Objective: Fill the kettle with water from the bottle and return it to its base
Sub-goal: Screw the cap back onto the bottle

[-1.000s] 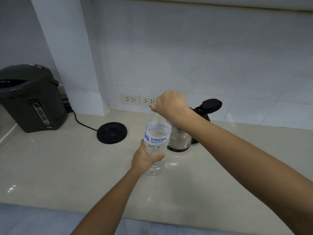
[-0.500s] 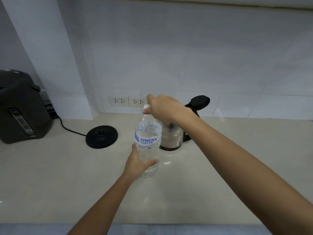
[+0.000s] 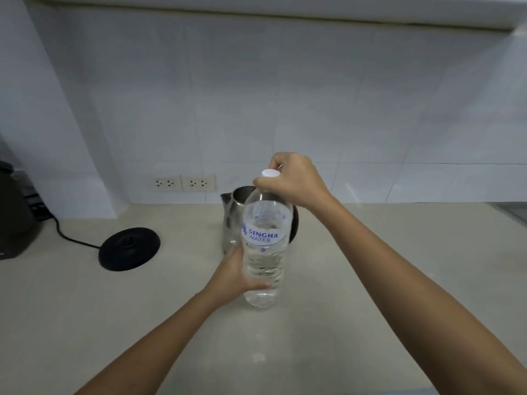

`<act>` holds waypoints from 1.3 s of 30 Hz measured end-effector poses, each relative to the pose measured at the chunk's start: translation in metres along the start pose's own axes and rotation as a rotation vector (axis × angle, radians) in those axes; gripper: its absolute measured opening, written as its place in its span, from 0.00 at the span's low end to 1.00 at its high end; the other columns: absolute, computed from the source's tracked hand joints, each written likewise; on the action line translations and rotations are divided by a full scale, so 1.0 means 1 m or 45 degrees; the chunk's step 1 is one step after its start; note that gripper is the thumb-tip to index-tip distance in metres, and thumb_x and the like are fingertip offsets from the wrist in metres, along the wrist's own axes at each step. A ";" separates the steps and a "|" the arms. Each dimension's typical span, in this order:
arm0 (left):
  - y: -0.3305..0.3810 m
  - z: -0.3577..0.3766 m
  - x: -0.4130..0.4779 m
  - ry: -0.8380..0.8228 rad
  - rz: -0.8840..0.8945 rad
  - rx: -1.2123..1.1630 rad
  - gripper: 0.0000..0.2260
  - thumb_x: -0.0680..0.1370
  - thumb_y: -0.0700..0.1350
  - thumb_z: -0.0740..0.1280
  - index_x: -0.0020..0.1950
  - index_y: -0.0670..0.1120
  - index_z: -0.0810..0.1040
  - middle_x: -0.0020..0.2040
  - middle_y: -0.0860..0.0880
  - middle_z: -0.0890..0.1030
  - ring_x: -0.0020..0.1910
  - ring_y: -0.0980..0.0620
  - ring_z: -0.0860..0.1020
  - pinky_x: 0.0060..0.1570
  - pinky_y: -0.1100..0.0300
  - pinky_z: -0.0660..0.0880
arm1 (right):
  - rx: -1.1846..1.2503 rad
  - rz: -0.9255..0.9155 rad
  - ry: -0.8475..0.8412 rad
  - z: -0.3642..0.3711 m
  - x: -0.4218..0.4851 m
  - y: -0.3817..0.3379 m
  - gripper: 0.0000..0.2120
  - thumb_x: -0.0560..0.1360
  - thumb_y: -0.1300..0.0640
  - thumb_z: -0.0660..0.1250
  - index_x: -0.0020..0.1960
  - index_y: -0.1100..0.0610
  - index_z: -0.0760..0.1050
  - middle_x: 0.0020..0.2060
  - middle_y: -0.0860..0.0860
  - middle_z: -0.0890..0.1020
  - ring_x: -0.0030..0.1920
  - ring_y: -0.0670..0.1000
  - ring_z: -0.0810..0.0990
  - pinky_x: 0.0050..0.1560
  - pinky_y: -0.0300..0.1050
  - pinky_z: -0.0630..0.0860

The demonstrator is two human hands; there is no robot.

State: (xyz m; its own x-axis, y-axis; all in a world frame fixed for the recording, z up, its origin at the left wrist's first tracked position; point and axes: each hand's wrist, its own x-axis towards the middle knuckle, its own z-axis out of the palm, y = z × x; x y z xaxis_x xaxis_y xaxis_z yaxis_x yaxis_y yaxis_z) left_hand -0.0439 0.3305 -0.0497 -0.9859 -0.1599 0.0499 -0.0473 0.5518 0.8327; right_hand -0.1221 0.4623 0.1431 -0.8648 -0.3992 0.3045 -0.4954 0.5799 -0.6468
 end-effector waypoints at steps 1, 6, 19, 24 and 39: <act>0.013 0.015 0.012 -0.018 0.036 -0.002 0.42 0.57 0.57 0.81 0.67 0.57 0.68 0.63 0.58 0.76 0.63 0.59 0.75 0.64 0.57 0.74 | 0.020 0.035 0.046 -0.013 0.005 0.011 0.12 0.62 0.51 0.73 0.37 0.58 0.74 0.32 0.51 0.81 0.35 0.52 0.82 0.35 0.48 0.78; 0.068 0.085 0.061 -0.079 0.084 -0.069 0.37 0.61 0.51 0.81 0.67 0.54 0.69 0.61 0.56 0.79 0.60 0.56 0.78 0.62 0.54 0.75 | -0.007 0.153 0.251 -0.071 0.020 0.069 0.15 0.63 0.52 0.72 0.40 0.62 0.75 0.31 0.49 0.76 0.34 0.51 0.75 0.32 0.43 0.69; 0.121 0.172 0.145 -0.103 0.029 0.179 0.26 0.75 0.47 0.70 0.71 0.49 0.67 0.58 0.46 0.80 0.58 0.44 0.77 0.54 0.57 0.71 | -0.065 0.352 0.369 -0.111 0.058 0.174 0.14 0.66 0.51 0.71 0.39 0.57 0.68 0.32 0.48 0.73 0.37 0.53 0.73 0.29 0.41 0.64; 0.117 0.171 0.153 -0.179 -0.035 0.247 0.27 0.76 0.47 0.68 0.73 0.45 0.65 0.63 0.45 0.78 0.61 0.43 0.76 0.60 0.53 0.72 | -0.054 0.398 0.328 -0.103 0.067 0.187 0.14 0.67 0.50 0.71 0.40 0.57 0.69 0.38 0.51 0.76 0.39 0.54 0.75 0.30 0.41 0.65; 0.087 0.122 0.128 -0.235 0.103 0.088 0.25 0.79 0.42 0.65 0.75 0.45 0.64 0.72 0.48 0.70 0.70 0.48 0.71 0.69 0.55 0.69 | 0.115 0.420 0.707 -0.066 0.041 0.163 0.19 0.73 0.46 0.66 0.59 0.55 0.68 0.33 0.54 0.78 0.35 0.55 0.77 0.36 0.46 0.72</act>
State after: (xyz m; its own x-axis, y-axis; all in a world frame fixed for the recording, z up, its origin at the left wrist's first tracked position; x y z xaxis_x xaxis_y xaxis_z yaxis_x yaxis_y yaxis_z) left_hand -0.1935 0.4581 -0.0382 -0.9993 0.0365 0.0081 0.0288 0.6127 0.7898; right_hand -0.2440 0.5875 0.0967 -0.8958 0.2301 0.3804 -0.2088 0.5376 -0.8169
